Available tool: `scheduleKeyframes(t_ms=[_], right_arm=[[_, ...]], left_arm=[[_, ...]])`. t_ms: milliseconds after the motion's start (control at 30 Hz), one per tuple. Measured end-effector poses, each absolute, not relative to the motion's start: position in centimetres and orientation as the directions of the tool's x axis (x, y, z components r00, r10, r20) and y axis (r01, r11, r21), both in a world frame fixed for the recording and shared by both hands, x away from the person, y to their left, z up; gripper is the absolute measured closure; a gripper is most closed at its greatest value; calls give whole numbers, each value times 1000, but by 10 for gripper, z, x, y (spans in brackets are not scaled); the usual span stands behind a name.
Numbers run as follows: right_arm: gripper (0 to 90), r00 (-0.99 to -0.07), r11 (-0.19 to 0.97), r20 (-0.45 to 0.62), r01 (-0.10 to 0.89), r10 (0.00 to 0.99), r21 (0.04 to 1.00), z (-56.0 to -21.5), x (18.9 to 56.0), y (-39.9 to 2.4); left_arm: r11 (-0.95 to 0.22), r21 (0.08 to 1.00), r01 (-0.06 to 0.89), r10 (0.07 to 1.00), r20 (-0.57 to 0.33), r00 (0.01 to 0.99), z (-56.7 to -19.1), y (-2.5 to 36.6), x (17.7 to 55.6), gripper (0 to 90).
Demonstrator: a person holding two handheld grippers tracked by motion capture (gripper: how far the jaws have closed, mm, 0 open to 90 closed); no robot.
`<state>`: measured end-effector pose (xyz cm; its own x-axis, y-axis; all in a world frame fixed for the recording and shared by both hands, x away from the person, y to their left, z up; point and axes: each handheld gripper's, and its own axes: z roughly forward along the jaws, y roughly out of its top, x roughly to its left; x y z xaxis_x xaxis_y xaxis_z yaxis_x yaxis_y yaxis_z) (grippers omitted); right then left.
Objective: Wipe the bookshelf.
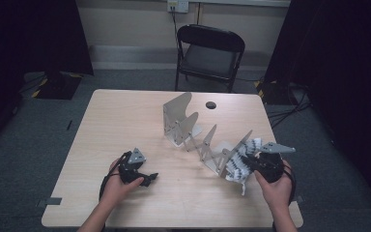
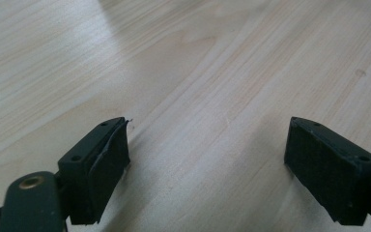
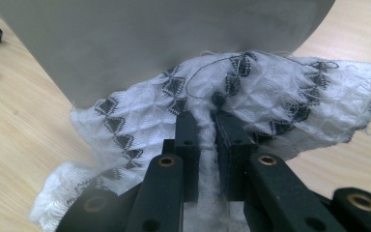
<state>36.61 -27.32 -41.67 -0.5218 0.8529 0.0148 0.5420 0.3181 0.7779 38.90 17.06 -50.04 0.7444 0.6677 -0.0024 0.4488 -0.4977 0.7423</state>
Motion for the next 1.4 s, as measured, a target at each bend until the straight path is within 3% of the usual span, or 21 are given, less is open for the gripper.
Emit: scheduleKeyframes(t_ms=[767, 1400], right_arm=[[792, -516, 340, 44, 624, 856, 704, -479, 365, -260], [797, -519, 313, 69, 610, 852, 728, -461, 350, -265]], left_arm=[[-497, 742, 449, 668, -3, 744, -500, 171, 389, 156], [-497, 743, 449, 668, -2, 744, -500, 171, 389, 156]])
